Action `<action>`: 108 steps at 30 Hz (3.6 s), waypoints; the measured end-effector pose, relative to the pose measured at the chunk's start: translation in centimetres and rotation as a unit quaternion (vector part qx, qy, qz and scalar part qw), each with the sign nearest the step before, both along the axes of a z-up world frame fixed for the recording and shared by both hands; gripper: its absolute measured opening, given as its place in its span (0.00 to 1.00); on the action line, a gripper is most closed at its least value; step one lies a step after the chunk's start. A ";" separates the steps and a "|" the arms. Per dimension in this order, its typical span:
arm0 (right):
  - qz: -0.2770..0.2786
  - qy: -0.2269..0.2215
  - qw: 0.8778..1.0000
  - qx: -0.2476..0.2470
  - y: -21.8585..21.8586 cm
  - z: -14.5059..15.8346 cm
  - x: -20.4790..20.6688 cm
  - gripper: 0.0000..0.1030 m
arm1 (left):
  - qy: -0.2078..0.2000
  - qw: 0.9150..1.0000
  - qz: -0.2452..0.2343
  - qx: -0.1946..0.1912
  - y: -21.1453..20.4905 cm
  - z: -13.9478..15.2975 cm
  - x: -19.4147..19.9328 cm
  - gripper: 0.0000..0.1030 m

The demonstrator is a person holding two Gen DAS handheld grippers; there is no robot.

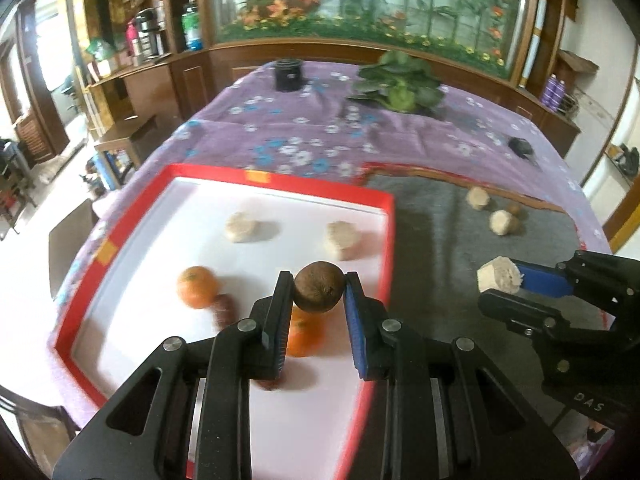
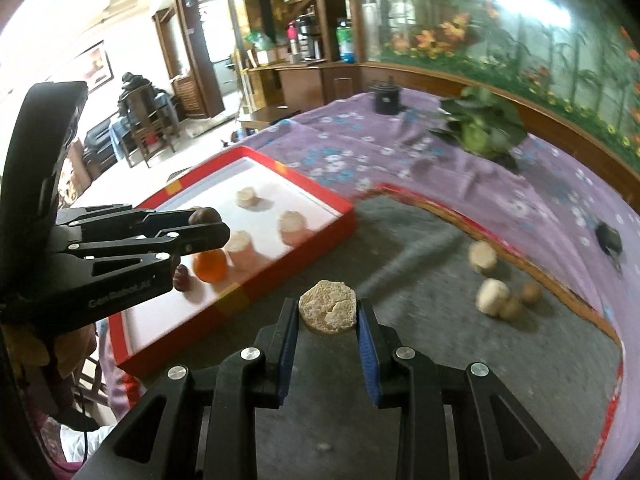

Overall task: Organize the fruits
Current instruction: 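Carry the nut and cream chunk into the tray and open both grippers, then withdraw both grippers from the tray back over the mat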

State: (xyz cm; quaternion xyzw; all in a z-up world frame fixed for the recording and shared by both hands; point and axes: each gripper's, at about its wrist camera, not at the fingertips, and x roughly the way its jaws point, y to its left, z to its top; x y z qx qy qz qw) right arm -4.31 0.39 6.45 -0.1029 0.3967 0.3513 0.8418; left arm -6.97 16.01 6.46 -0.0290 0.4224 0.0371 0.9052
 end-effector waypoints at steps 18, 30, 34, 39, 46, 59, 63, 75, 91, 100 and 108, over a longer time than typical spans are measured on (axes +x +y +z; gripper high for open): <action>0.069 0.013 0.997 -0.018 7.7 -0.7 0.2 0.27 | 0.014 0.997 0.079 -0.002 8.3 -1.4 -1.0 0.24; 0.094 0.011 0.995 -0.023 12.3 -0.3 3.4 0.27 | 0.022 0.993 0.119 -0.009 11.6 -2.4 -0.6 0.24; 0.098 0.018 0.995 -0.028 13.3 -0.9 4.3 0.27 | 0.024 0.992 0.125 -0.010 12.3 -2.6 -0.1 0.24; 0.102 0.022 0.994 -0.032 14.0 -1.3 5.2 0.27 | 0.025 0.991 0.128 -0.011 12.7 -2.7 0.7 0.24; 0.102 0.034 0.993 -0.039 14.7 -2.5 6.5 0.27 | 0.036 0.991 0.127 -0.010 13.0 -3.2 2.1 0.24; 0.100 0.063 0.992 -0.037 15.7 -4.5 7.9 0.27 | 0.073 0.989 0.132 -0.004 13.1 -4.4 4.4 0.24; 0.094 0.067 0.993 -0.030 15.0 -4.3 7.7 0.37 | 0.079 0.988 0.134 0.003 13.0 -4.7 4.7 0.25; 0.058 0.031 0.998 0.006 11.4 -1.6 5.1 0.40 | 0.050 0.989 0.139 0.014 11.6 -2.8 3.4 0.61; -0.049 0.021 0.999 0.008 -0.3 -1.4 2.3 0.51 | 0.010 0.999 0.049 0.002 1.6 0.2 2.5 0.61; -0.151 0.047 0.987 0.024 -10.9 -2.9 3.4 0.52 | 0.019 1.000 -0.017 -0.011 -5.7 0.2 4.1 0.61; -0.161 0.033 0.986 0.020 -14.0 -2.7 4.6 0.53 | 0.043 0.997 -0.053 -0.020 -10.9 -0.9 6.5 0.61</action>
